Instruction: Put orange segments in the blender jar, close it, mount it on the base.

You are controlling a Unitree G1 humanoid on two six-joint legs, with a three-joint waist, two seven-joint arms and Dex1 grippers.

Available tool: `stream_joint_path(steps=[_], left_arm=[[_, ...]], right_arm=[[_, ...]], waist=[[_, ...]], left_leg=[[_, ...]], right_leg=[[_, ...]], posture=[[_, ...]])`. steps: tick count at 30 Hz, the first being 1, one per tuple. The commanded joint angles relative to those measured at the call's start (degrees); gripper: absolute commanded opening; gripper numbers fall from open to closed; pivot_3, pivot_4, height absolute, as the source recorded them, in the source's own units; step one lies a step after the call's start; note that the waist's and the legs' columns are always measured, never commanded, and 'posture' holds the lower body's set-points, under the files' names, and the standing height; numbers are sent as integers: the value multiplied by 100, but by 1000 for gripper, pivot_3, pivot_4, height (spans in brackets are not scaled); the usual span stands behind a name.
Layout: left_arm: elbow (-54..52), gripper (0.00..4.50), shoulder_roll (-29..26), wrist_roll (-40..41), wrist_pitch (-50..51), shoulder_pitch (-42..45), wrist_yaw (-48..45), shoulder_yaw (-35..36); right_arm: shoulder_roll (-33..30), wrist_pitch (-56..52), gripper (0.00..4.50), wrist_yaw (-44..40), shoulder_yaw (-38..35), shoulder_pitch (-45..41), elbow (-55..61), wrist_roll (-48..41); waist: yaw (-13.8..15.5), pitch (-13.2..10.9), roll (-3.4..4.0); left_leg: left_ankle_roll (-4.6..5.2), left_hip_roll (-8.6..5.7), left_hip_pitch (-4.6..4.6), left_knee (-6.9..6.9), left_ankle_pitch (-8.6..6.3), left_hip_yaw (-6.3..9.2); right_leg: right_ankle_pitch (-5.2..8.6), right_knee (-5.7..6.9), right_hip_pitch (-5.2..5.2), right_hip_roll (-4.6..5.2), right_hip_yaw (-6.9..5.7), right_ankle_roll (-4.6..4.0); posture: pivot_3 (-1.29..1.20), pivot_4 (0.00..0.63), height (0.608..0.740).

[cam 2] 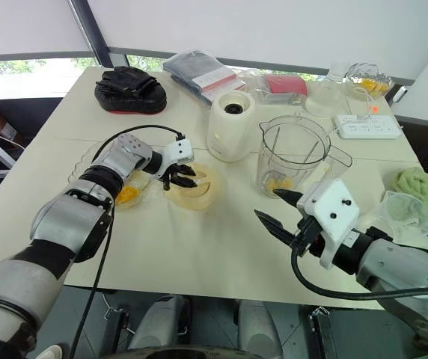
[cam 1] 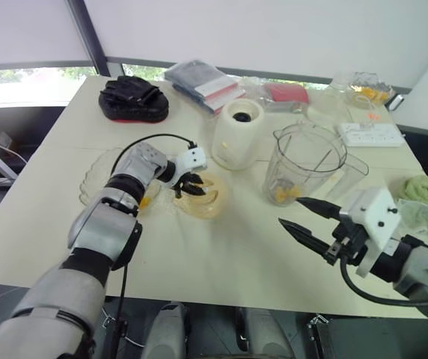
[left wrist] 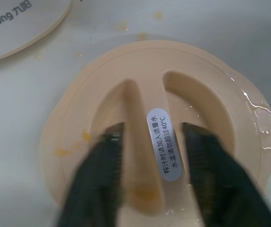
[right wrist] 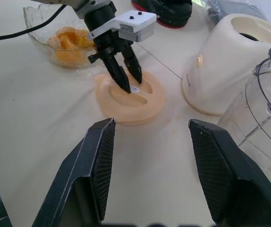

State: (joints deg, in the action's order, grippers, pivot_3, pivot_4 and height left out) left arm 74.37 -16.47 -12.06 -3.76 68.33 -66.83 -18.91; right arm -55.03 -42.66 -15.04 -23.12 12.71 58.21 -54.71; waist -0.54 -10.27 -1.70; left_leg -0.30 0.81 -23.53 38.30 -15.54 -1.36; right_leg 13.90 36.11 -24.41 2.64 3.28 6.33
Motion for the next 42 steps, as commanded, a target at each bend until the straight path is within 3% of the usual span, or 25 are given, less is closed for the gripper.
stream_joint_path(steps=[1,24,27,31,42], left_arm=[[-8,99,50,-100,63,126,98,90],[-15,40,-26,-261,-148,77,16,164],[-41,849,-51,-213,-186,99,-10,212],[-71,2907,-81,-48,-144,192,104,439],[-62,2907,-100,-352,-418,48,-12,299]], right_arm=[[0,10,2576,-3,-176,-51,131,26],[6,-42,2576,-36,-188,-74,98,59],[15,-47,2576,-31,-148,-97,95,91],[34,-56,2576,5,-104,-102,135,98],[6,-50,2576,-38,-81,-189,79,138]], waist=[[1,3,-1],[0,6,-2],[-6,6,-2],[-1,6,-2],[-1,6,-2]], left_leg=[[0,0,0,1,0,0],[0,-1,4,5,0,0],[0,-1,4,5,0,0],[0,-1,4,6,0,0],[0,-1,4,8,0,-2]], right_leg=[[0,0,0,0,0,0],[-1,6,4,0,0,1],[-1,7,4,-1,0,1],[-1,8,4,-1,-1,1],[-3,9,4,-1,0,5]], posture=[[0,150,740],[0,150,740],[0,150,740],[0,150,740],[0,150,740]])
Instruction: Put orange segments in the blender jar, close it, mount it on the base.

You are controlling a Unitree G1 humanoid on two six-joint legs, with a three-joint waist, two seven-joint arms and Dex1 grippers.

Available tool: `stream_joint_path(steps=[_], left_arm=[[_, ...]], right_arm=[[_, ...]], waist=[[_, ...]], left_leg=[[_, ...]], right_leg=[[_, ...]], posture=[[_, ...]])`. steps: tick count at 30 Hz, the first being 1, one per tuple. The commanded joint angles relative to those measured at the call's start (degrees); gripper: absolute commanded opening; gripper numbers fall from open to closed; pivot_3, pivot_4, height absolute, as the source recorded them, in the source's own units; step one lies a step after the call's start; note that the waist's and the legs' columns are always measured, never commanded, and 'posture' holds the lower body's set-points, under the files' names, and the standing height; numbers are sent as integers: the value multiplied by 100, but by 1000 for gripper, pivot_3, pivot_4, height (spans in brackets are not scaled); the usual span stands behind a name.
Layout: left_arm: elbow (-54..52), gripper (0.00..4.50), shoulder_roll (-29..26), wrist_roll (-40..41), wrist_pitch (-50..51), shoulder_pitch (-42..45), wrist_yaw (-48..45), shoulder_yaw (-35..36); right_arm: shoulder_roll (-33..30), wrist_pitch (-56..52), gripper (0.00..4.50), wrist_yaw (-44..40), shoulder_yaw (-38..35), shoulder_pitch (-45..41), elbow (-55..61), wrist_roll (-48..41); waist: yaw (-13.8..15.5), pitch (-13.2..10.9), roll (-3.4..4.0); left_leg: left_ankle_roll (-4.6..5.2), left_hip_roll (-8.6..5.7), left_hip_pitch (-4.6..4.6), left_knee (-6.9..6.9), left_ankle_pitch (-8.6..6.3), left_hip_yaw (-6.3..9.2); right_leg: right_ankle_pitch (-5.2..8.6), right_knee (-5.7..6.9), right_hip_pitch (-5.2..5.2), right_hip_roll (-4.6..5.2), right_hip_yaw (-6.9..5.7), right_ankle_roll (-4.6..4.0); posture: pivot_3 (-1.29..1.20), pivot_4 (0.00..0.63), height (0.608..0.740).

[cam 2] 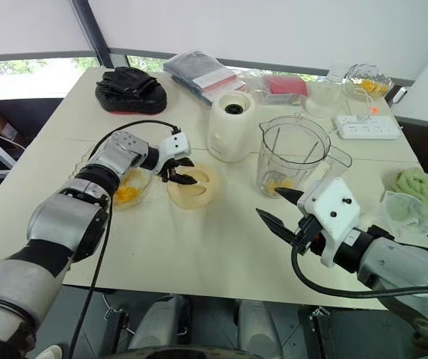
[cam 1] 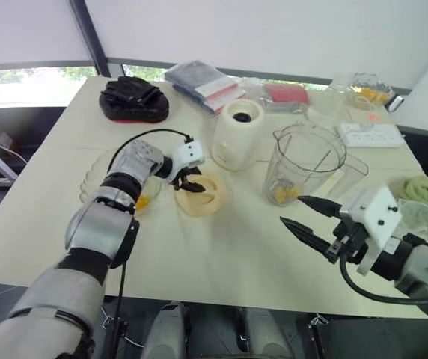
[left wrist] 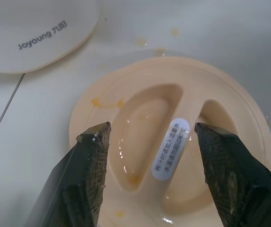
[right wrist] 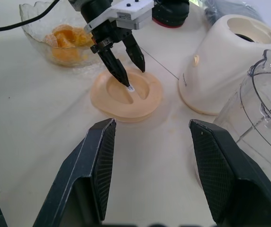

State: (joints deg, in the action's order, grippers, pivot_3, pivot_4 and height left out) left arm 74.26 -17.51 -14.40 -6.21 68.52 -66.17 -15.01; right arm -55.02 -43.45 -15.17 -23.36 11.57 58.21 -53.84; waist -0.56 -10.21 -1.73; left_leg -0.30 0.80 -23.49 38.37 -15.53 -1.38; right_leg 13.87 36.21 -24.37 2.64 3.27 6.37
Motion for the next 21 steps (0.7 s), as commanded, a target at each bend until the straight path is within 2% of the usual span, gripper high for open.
stream_joint_path(steps=[1,15,18,21], left_arm=[[-42,2907,21,-157,-197,20,-112,-122],[212,2907,284,-730,-240,-47,363,-476],[246,2101,306,-762,-187,-77,435,-484],[274,547,304,-770,-119,-119,580,-455]], right_arm=[[10,22,2576,-25,-58,-80,80,52],[-5,101,2576,153,-148,190,179,83],[-29,148,2576,216,-138,229,179,70],[-44,175,2576,267,-148,269,179,75]], waist=[[1,0,0],[5,1,0],[3,1,0],[-2,2,2]], left_leg=[[0,0,0,0,0,0],[0,0,-1,8,0,0],[0,1,-2,26,0,0],[1,2,-1,46,-1,0]], right_leg=[[0,0,0,0,0,0],[-2,4,1,0,0,3],[-3,11,5,0,0,4],[-4,15,16,-1,0,3]], posture=[[0,150,740],[0,150,740],[0,150,740],[0,150,740]])
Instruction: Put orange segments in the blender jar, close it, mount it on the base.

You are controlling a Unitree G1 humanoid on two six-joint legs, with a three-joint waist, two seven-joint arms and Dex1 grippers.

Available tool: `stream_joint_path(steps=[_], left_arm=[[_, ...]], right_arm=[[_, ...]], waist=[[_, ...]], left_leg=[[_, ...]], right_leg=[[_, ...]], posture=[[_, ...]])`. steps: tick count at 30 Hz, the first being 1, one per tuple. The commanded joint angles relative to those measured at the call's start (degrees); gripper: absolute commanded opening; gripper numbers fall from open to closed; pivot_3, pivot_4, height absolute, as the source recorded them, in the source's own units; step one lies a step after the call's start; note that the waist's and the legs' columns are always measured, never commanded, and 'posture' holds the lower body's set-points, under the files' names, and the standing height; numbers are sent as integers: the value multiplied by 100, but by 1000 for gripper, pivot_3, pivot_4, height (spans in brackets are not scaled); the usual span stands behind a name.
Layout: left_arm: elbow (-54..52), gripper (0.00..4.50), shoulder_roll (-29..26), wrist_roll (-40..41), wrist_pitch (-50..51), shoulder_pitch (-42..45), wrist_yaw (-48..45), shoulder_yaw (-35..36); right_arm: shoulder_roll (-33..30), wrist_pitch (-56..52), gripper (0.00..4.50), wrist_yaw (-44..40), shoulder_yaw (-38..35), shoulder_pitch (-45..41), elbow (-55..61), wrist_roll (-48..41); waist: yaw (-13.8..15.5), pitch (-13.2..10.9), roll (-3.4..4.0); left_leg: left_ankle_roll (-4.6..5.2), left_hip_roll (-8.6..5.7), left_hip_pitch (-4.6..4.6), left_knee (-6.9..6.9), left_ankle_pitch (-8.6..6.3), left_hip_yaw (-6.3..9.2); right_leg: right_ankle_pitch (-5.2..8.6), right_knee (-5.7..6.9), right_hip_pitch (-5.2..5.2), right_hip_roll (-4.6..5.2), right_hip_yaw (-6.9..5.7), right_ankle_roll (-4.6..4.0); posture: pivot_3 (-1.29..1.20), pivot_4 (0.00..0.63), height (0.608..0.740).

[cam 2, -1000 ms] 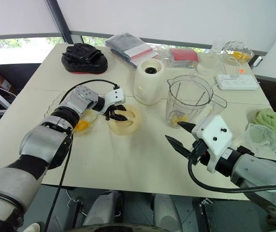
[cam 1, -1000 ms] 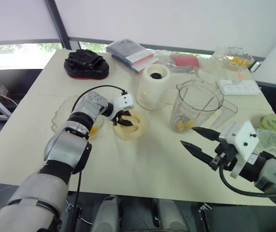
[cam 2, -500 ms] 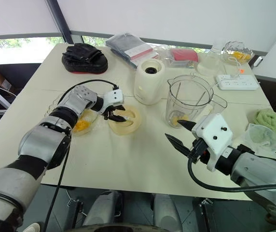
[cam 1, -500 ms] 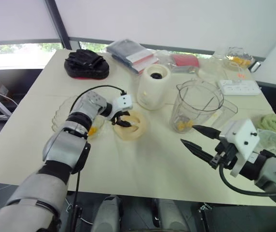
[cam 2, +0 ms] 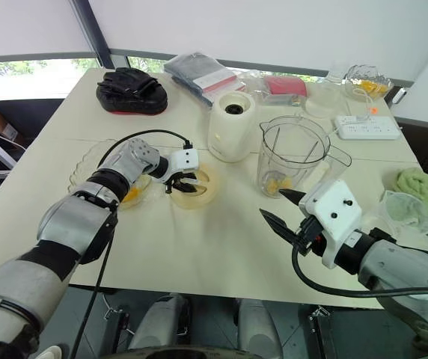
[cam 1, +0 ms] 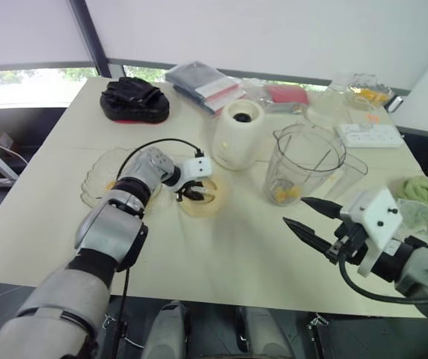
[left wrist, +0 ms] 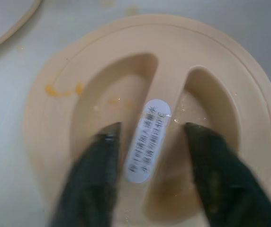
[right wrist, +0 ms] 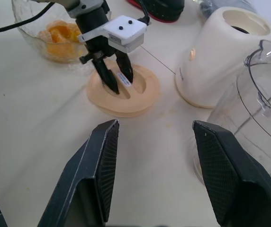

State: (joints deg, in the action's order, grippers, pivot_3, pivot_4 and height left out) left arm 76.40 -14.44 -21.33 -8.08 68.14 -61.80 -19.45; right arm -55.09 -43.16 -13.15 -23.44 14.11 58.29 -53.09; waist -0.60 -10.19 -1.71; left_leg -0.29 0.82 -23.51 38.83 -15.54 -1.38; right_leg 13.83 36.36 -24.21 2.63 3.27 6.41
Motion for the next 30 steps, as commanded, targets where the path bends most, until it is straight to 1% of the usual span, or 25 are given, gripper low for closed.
stream_joint_path(steps=[1,7,11,14,19,22,27,30], left_arm=[[62,213,-5,-67,87,-86,159,8],[1,230,-101,175,104,-1,103,259],[-154,230,-226,456,-96,132,-80,549],[-357,230,-300,774,-248,259,-409,835],[-844,230,-390,1336,-338,430,-1130,1238],[-1188,230,-418,1625,-240,550,-1433,1389],[-1555,230,-404,1814,-162,521,-1475,1395],[-1599,230,-376,1815,-176,482,-1374,1364]], right_arm=[[-42,153,2576,78,-136,19,171,0],[75,119,2576,130,-84,34,171,154],[358,116,2576,301,84,107,47,655],[584,210,2576,380,319,233,-149,1290],[1359,416,2576,835,762,254,-575,2221],[2024,465,2576,1287,966,79,-823,2640],[2840,670,2576,1654,1013,-140,-1210,3144],[3170,806,2576,1712,936,-270,-1411,3322]], waist=[[2,1,0],[-7,1,-1],[-1,1,-1],[3,1,-1],[27,0,-2],[13,1,-1],[-20,5,7],[-14,5,9]], left_leg=[[0,1,1,10,0,0],[0,6,10,34,0,1],[0,6,1,33,0,0],[0,6,-2,31,0,-1],[0,2,-7,32,0,-3],[0,3,-6,32,0,-4],[0,3,-3,32,0,-5],[0,4,-2,31,0,-4]], right_leg=[[-1,1,7,0,-1,-2],[-13,-3,24,1,0,-26],[-21,-4,17,-4,-3,-9],[-22,-4,14,-3,-6,-7],[-21,-9,14,1,-7,-10],[-18,-10,14,0,-8,-15],[-15,-10,14,-2,-7,-21],[-21,-6,13,-9,-7,-10]], posture=[[0,150,740],[0,150,740],[0,150,740],[0,150,740],[0,150,740],[0,150,740],[0,150,740],[0,150,740]])
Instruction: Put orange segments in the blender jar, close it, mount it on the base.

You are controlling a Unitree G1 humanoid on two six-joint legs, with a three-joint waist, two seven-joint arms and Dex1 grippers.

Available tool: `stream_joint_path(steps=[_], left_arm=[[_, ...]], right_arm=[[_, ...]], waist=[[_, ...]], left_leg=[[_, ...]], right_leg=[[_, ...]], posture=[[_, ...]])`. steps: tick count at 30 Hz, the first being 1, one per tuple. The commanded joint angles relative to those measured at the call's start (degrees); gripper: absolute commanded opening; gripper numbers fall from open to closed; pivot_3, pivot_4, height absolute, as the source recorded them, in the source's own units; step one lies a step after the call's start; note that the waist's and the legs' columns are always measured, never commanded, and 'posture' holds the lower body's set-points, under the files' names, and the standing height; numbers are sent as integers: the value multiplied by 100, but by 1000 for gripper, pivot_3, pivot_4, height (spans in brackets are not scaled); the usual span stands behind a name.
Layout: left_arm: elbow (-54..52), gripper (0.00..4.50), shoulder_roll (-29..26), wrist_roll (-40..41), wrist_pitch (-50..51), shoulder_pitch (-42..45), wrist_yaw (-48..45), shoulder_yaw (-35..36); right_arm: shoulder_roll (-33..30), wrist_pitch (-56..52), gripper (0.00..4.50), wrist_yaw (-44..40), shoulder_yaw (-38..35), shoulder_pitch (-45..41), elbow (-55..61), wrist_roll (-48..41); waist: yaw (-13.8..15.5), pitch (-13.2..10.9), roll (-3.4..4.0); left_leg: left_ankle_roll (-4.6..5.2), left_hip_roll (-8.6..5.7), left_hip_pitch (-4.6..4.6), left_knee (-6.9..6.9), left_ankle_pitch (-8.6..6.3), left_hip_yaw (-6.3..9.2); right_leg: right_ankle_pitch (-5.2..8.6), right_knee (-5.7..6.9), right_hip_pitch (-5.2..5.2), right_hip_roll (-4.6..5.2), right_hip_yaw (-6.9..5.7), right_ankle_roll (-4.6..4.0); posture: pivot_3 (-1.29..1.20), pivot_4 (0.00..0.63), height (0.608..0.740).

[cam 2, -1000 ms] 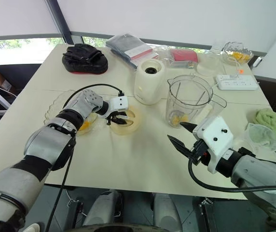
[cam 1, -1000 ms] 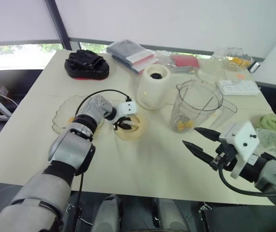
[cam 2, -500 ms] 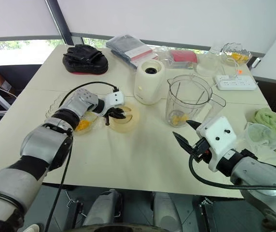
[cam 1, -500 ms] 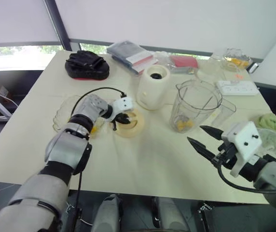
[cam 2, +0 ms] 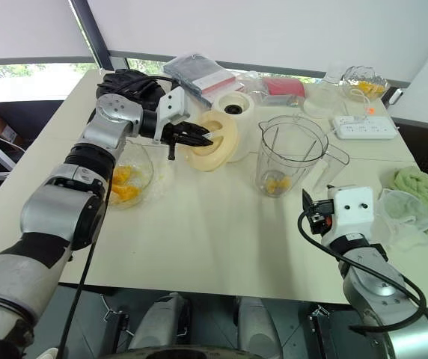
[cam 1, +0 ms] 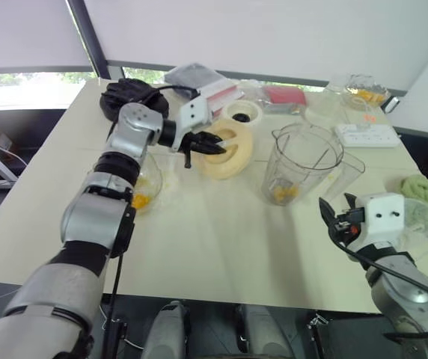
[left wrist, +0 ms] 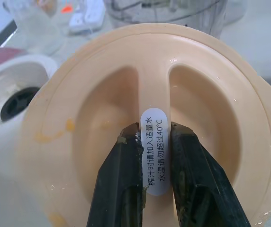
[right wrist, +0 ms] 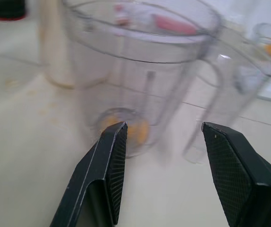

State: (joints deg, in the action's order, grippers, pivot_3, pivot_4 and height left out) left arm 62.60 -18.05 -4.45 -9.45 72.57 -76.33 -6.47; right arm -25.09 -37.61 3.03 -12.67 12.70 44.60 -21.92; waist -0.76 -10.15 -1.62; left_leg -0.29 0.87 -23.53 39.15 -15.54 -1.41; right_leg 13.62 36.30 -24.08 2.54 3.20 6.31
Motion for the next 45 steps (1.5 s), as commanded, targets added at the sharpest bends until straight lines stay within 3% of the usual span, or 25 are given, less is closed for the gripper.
stream_joint_path(steps=[1,3,4,17,40,43,45], left_arm=[[-217,230,-9,123,-64,27,107,57],[-231,230,2,123,-100,18,131,43],[-243,230,9,133,-105,22,128,44],[-543,230,84,271,-34,93,137,50],[-1440,230,-104,512,296,-156,125,21],[-1534,230,-135,531,346,-178,120,27],[-1586,230,-150,547,384,-180,117,31]], right_arm=[[291,319,2824,147,-132,-187,-121,288],[464,520,3309,264,-88,-295,-275,565],[528,593,3759,305,-70,-351,-342,685],[1219,1132,3759,436,-273,-1213,-1616,1040],[1303,2104,3759,318,-542,-2473,-3893,1197],[1337,2175,2988,315,-497,-2484,-3931,1206],[1351,2193,2085,310,-477,-2487,-3932,1211]], waist=[[2,0,0],[2,0,0],[2,0,0],[-3,-1,2],[-27,-5,10],[-27,-6,11],[-18,-7,12]], left_leg=[[0,0,0,0,0,1],[0,0,0,0,0,0],[0,-1,0,0,0,0],[0,-2,-1,-1,0,0],[0,-2,-1,-8,0,0],[0,-2,-1,-9,0,0],[0,-2,-1,-10,0,0]], right_leg=[[0,0,0,0,0,0],[0,0,0,0,0,1],[-1,0,0,0,0,1],[-1,0,-1,1,0,3],[-2,0,-5,0,0,5],[-2,2,-6,0,0,5],[-2,2,-6,0,0,5]], posture=[[0,150,740],[0,150,740],[0,150,740],[0,150,740],[0,150,740],[0,150,740],[0,150,740]])
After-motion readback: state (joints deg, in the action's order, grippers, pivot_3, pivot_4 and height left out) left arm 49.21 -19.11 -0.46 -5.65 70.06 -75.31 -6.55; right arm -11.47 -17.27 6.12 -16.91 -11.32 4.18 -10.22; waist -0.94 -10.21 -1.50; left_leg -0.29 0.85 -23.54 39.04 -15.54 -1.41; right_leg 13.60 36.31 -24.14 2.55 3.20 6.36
